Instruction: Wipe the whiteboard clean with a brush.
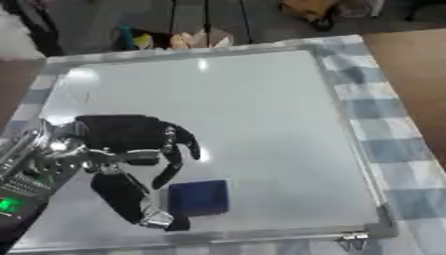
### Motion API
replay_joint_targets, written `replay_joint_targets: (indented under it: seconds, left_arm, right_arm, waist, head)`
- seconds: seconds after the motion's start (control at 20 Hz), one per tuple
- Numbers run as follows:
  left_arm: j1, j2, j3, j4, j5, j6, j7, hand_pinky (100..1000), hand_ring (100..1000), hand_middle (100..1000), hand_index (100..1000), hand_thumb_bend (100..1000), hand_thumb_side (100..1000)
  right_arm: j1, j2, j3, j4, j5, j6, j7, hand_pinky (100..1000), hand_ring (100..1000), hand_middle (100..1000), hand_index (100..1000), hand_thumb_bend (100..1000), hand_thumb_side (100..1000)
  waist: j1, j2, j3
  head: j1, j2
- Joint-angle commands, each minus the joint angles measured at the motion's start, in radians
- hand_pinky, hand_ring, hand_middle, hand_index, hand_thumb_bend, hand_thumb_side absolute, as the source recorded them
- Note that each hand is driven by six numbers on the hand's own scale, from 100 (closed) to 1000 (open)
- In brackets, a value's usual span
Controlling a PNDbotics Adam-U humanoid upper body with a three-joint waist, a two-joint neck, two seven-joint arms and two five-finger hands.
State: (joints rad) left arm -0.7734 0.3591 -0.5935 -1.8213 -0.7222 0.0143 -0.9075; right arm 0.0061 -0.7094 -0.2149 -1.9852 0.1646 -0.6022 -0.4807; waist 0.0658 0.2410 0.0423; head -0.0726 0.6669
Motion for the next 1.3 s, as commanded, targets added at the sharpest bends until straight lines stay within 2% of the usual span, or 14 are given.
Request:
replay_joint_targets:
  seconds: [0.05, 0.35, 0.5, 0.9, 1.3]
  left_arm:
    - [-0.003, -0.005, 0.000, 0.010, -0.030, -0.009, 0.000, 779, 920, 786, 372, 495, 725]
    - [0.005, -0.013, -0.007, 0.020, -0.078, -0.031, 0.019, 779, 915, 777, 375, 472, 704]
    - [0.008, -0.016, -0.002, 0.020, -0.093, -0.039, 0.032, 779, 915, 775, 375, 448, 698]
    - [0.011, -0.034, -0.003, 0.059, -0.105, -0.045, 0.014, 774, 911, 774, 377, 378, 611]
    - [0.010, -0.041, -0.010, 0.078, -0.106, -0.051, 0.001, 767, 903, 759, 378, 390, 617]
  right_arm:
    - [-0.010, -0.021, -0.009, -0.015, -0.009, 0.000, 0.005, 735, 796, 759, 851, 100, 920]
    - [-0.009, -0.016, -0.005, -0.015, -0.005, 0.006, 0.016, 737, 797, 755, 851, 100, 923]
    - [-0.009, -0.013, -0.003, -0.015, -0.005, 0.010, 0.022, 738, 798, 753, 852, 100, 923]
    - [-0.010, -0.007, -0.004, -0.015, -0.011, 0.014, 0.033, 739, 799, 752, 851, 100, 926]
    - [-0.010, -0.006, -0.006, -0.015, -0.018, 0.019, 0.038, 740, 800, 751, 852, 100, 927]
  waist:
    - [-0.004, -0.012, 0.000]
    - [0.000, -0.011, 0.003]
    - [0.001, -0.011, 0.006]
    - [0.000, -0.010, -0.002]
    - [0.003, -0.012, -0.003]
  head:
    - [0.001, 0.002]
    - [0.003, 0.004]
    - [0.005, -0.006]
    - [0.011, -0.015]
    - [0.015, -0.001]
